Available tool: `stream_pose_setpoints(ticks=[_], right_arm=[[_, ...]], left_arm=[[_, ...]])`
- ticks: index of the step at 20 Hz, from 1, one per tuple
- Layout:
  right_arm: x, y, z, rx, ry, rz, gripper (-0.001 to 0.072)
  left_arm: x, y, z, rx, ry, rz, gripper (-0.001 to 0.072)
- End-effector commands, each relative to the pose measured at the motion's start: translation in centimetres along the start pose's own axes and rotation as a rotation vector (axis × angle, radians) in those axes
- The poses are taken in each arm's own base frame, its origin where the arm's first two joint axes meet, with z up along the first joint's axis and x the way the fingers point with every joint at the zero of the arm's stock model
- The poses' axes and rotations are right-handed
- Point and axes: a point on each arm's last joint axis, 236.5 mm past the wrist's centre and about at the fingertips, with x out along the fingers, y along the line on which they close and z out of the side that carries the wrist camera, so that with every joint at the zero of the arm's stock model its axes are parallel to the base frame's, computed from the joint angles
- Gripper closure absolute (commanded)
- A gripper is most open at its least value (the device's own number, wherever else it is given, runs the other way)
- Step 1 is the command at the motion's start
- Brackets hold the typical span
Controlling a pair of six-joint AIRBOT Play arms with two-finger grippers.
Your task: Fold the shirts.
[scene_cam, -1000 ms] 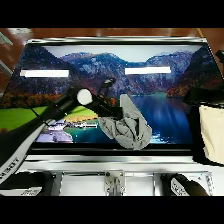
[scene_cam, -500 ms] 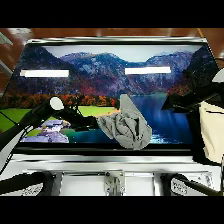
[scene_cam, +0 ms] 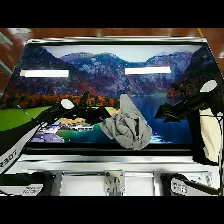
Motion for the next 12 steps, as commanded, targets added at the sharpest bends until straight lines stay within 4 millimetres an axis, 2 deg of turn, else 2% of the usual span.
stream_pose_setpoints(ticks=[1, 2, 5, 9, 10, 11, 12], right_arm=[[1.3, 1.4, -0.3, -0.061, 0.026, 0.010, 0.0017], [2.0, 1.9, -0.3, -0.090, 0.033, -0.008, 0.0017], [4.5, 3.5, 0.1, -0.167, 0.042, -0.046, 0.0017], [8.3, 4.7, -0.4, -0.180, 0.135, -0.046, 0.0017], [9.2, 4.8, -0.5, -0.179, 0.155, -0.049, 0.0039], [10.1, 4.9, -0.6, -0.188, 0.172, -0.054, 0.0277], [10.6, 5.0, -0.6, -0.196, 0.179, -0.061, 0.0640]], left_arm=[[1.9, -0.7, 1.2, -0.002, 0.007, -0.020, 0.0260], [2.2, -0.7, 0.8, -0.002, 0.029, -0.020, 0.0431], [2.1, -0.6, -0.3, 0.049, 0.082, -0.027, 0.0669], [1.9, -0.7, -0.8, 0.065, 0.107, -0.033, 0.0670], [1.9, -0.7, -0.8, 0.066, 0.106, -0.034, 0.0670], [1.8, -0.8, -0.8, 0.072, 0.103, -0.035, 0.0670], [1.5, -1.0, -0.6, 0.084, 0.093, -0.034, 0.0671]])
